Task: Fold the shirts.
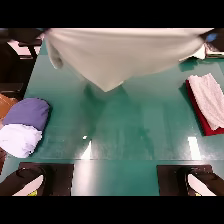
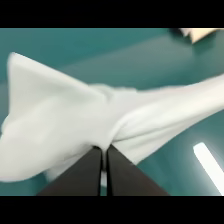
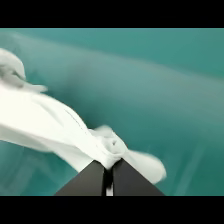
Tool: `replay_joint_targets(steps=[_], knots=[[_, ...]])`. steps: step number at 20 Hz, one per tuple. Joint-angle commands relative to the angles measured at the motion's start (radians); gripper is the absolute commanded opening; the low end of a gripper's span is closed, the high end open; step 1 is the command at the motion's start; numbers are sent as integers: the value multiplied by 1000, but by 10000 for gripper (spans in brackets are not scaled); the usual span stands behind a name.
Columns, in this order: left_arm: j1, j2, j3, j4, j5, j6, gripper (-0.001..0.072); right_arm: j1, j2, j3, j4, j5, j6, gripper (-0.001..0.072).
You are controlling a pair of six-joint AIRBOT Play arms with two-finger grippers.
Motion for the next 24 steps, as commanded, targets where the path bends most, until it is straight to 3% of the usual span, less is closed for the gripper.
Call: replay_joint_targets(steps=[1, 5, 8, 12, 16, 19, 23, 24], knots=[[1, 198, 0, -11, 68, -8, 27, -11, 85, 157, -24, 61, 33, 19], [1, 243, -1, -45, 88, -8, 26, -11, -4, 319, -24, 161, 82, 18], [1, 170, -17, -45, -60, -8, 26, 4, -128, 354, -24, 233, 117, 19], [-7, 35, -186, -44, -221, -7, 26, 75, -268, 168, -26, 290, 117, 19], [-153, -9, -577, -40, -138, 1, 26, 130, -301, -113, -132, 245, 117, 18], [-285, -15, -829, -59, -21, 0, 28, 131, -291, -233, -126, 235, 117, 19], [-347, -15, -927, -116, 61, 1, 31, 131, -243, -327, -126, 177, 117, 19], [-347, -15, -922, -119, 77, 1, 90, 130, -230, -339, -126, 166, 117, 19]])
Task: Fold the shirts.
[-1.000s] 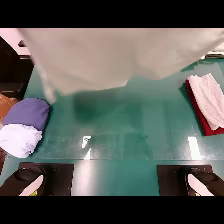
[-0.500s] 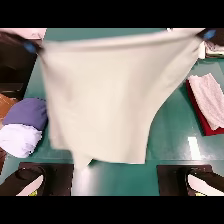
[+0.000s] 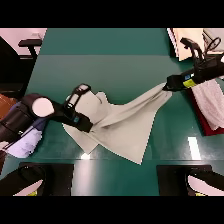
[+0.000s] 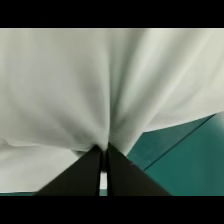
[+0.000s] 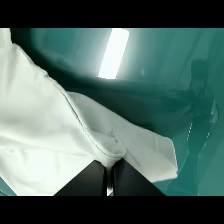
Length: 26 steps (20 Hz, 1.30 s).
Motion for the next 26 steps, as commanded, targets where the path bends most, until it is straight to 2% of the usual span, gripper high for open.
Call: replay_joint_targets(steps=[1, 2, 5, 7, 10, 14, 17, 19, 25, 26], knots=[[-37, -3, -58, -39, 87, -2, 369, 3, 35, -71, -4, -45, 0, 19], [-33, -3, -43, -39, 98, -1, 492, 2, 43, -72, -4, -48, 0, 19], [51, -3, 67, 47, 98, -7, 490, 3, 47, -72, -3, -47, 0, 19], [184, -5, 144, 104, 125, -12, 489, 3, 47, -72, -2, -48, 0, 19], [418, -66, 199, 96, 150, -3, 490, 3, 47, -72, -2, -48, 0, 19], [583, -256, 201, 44, 172, 69, 489, 3, 47, -72, -2, -48, 0, 19], [613, -421, 229, -81, 162, 197, 490, 3, 47, -72, -2, -48, 1, 19], [596, -496, 256, -127, 161, 253, 490, 3, 47, -72, -2, -48, 2, 20], [552, -562, 287, -134, 180, 272, 486, 3, 40, -72, -2, -49, 26, 20], [555, -561, 302, -134, 165, 272, 350, 3, 40, -72, -3, -49, 26, 20]])
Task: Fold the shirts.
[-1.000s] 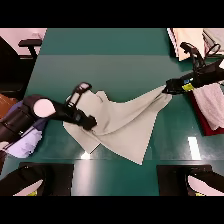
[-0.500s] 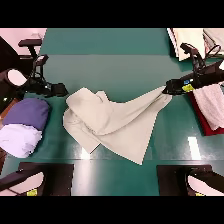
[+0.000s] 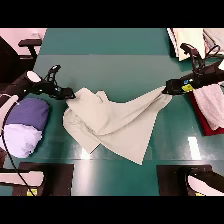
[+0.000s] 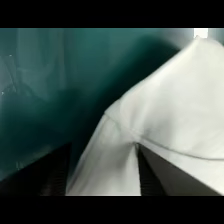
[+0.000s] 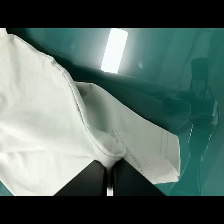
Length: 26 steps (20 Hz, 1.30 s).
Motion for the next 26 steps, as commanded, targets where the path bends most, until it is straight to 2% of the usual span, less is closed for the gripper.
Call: replay_joint_targets(steps=[1, 2, 6, 14, 18, 21, 26], knots=[[-3, -22, 47, -14, -37, 19, 130, 0, -1, 0, 0, -1, 8, 19], [-3, -20, 73, -15, -62, 20, 27, 0, 0, 0, 0, -1, 8, 20], [-3, 23, 254, -14, -184, -1, 26, -17, 2, 98, -4, 9, 7, 20], [-3, 514, 696, 13, -111, -49, 27, -166, 160, 589, -3, 11, -14, 19], [-3, 711, 820, 12, -59, -95, 26, -242, 248, 745, -3, 41, -14, 19], [-3, 784, 865, 14, -25, -131, 26, -309, 291, 791, -3, 47, -18, 19], [-3, 783, 903, 23, 2, -183, 26, -411, 323, 789, 0, 47, -31, 18]])
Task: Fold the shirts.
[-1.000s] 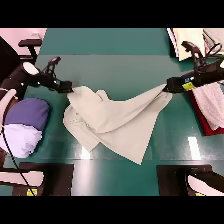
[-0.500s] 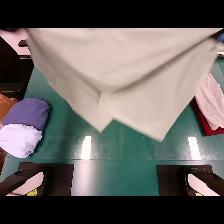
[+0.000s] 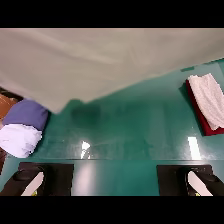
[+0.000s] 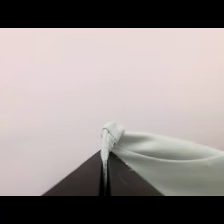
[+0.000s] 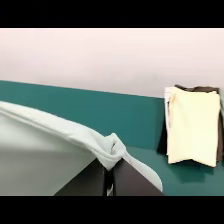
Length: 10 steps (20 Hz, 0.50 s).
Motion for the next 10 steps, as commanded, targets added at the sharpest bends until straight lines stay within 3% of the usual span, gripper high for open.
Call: replay_joint_targets(steps=[1, 6, 10], knots=[[1, 0, 16, 11, 8, -39, 26, -63, 5, 13, -3, 3, -6, 18], [1, -190, -29, 12, -205, -65, 26, -18, -166, 9, 82, 84, 3, 19], [1, -437, -212, 13, -343, -64, 27, 127, -356, -190, -17, 76, 3, 18]])
